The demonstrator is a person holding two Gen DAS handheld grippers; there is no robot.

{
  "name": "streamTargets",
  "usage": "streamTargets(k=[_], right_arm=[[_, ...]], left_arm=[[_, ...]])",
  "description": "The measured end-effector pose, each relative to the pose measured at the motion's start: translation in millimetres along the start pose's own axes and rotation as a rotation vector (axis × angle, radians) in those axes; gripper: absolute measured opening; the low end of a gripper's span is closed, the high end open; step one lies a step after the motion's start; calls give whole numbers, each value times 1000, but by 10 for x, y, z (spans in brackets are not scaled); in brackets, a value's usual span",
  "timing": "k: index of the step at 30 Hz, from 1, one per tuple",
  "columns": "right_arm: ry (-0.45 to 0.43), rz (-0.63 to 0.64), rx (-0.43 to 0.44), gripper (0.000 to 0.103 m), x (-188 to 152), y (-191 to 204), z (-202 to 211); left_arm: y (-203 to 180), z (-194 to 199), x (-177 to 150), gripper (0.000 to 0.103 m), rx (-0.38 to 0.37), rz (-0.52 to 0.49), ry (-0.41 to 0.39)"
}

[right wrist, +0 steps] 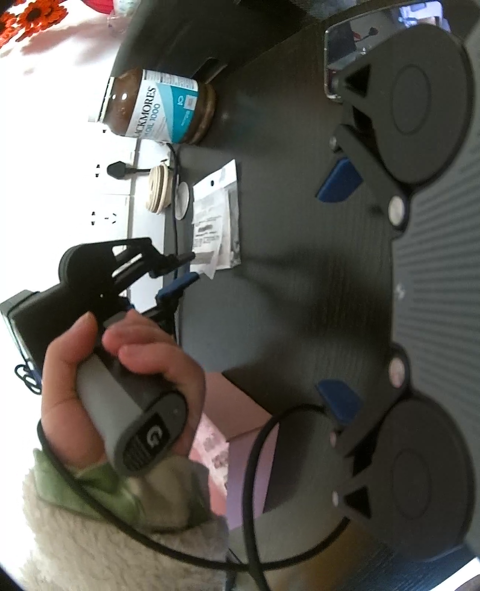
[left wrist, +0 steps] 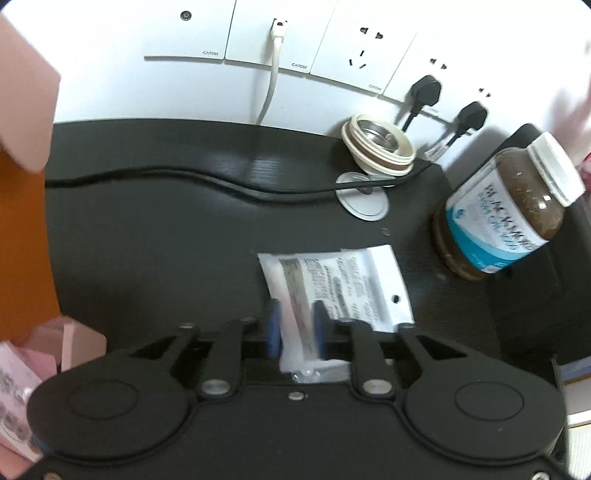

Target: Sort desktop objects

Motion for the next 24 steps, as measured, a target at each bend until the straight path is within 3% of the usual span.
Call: streamTargets(k=[1, 3, 7, 11, 14, 24], right_arm=[[-2, -1, 0, 102, 4, 1, 1], [-2, -1, -1, 102, 2, 5, 11], [6, -7, -10, 102, -1, -24, -1], [16, -12, -24, 102, 3, -63, -19], [12, 3, -32, 102, 13, -73, -18], [5, 7, -33, 102, 48, -54, -34]], left_arm=[[-10, -19, 28, 67, 24, -8, -15], [-44, -37, 116, 76, 62, -29, -68], [-177, -205, 291, 68, 69, -93, -70], [-367, -363, 260, 62, 85, -221, -51], [-473, -416, 167, 64, 110, -325, -50], [-370, -303, 67, 67, 149, -339, -25]])
Point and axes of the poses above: each gripper's, at about its wrist camera, not at the fingertips, and z roughly against the way its jaws point, y to its left, x to its top, the point moved 2 cm from there along -z, roughly the way its jaws point, and after that the axes turned 1 degree about -x, right-handed, at the moved point
